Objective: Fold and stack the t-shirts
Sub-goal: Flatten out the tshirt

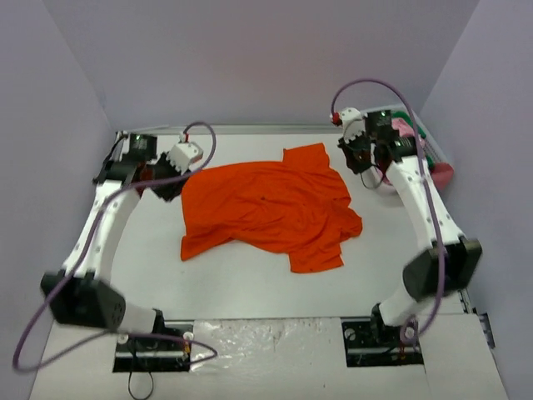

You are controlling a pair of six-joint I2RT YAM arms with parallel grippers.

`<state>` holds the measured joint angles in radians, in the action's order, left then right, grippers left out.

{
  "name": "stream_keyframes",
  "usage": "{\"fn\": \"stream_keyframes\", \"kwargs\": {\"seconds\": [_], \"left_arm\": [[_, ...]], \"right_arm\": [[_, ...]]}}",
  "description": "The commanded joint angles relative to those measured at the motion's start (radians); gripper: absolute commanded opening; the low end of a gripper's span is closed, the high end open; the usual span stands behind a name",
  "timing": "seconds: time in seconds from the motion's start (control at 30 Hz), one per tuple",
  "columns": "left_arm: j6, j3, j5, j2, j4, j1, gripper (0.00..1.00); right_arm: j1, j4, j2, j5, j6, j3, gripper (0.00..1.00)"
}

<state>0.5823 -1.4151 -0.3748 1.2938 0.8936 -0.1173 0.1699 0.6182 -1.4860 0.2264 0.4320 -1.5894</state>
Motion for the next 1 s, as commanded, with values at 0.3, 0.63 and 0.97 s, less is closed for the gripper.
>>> {"fn": "stream_keyframes", "kwargs": {"seconds": [0.3, 0.63, 0.97], "left_arm": [[-0.289, -0.27, 0.18, 0.671, -0.167, 0.004, 0.02], [-0.32, -0.392, 0.223, 0.823, -0.176, 0.005, 0.02], [-0.34, -0.43, 0.209, 0.898, -0.153, 0.004, 0.02]], "right_arm": [[0.025, -0.026, -0.529, -0.073, -0.056, -0.303, 0.0], [0.033, -0.026, -0.761, -0.098, -0.056, -0.454, 0.0], [0.04, -0.028, -0.885, -0.094, -0.056, -0.509, 0.0]]}}
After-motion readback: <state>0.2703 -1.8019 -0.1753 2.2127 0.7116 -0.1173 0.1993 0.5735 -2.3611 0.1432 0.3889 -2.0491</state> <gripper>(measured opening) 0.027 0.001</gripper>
